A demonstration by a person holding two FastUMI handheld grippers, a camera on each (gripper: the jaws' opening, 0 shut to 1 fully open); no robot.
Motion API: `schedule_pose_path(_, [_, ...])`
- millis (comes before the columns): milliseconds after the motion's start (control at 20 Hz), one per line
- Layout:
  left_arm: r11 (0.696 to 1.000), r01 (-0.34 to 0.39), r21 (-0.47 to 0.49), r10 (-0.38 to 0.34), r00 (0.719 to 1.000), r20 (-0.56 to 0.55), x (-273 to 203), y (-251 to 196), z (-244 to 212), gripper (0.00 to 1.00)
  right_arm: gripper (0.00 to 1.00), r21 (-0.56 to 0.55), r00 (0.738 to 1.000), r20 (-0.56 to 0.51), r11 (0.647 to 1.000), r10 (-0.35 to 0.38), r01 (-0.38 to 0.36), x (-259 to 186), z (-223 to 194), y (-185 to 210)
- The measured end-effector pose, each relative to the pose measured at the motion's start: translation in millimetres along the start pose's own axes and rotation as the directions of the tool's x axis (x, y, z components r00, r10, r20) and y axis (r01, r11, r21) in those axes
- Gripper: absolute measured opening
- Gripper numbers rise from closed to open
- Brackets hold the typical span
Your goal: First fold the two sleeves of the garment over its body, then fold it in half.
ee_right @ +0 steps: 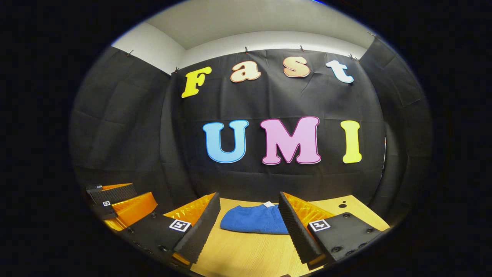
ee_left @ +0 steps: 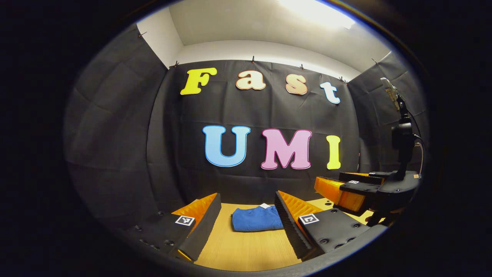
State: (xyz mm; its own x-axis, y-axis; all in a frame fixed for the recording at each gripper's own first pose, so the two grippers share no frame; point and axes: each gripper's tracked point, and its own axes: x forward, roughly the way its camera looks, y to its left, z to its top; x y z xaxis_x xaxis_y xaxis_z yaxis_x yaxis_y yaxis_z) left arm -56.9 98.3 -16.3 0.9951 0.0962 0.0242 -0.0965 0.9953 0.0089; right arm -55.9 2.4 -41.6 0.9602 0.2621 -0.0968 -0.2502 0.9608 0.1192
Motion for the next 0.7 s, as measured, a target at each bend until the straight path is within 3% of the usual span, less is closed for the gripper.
schedule_pose_path(650, [1.000,-0.005,0.025,0.005,1.000,0.005,-1.5,3.1,4.3,0.81,0.89,0.001,0.999,-0.028,1.000,0.025,-0.025,3.0,-6.4,9.4])
schedule_pose_path(700, [1.000,-0.006,0.026,0.006,1.000,0.007,-0.7,3.3,5.0,0.81,0.92,0.001,0.999,-0.027,1.000,0.026,-0.026,2.9,-6.8,9.9])
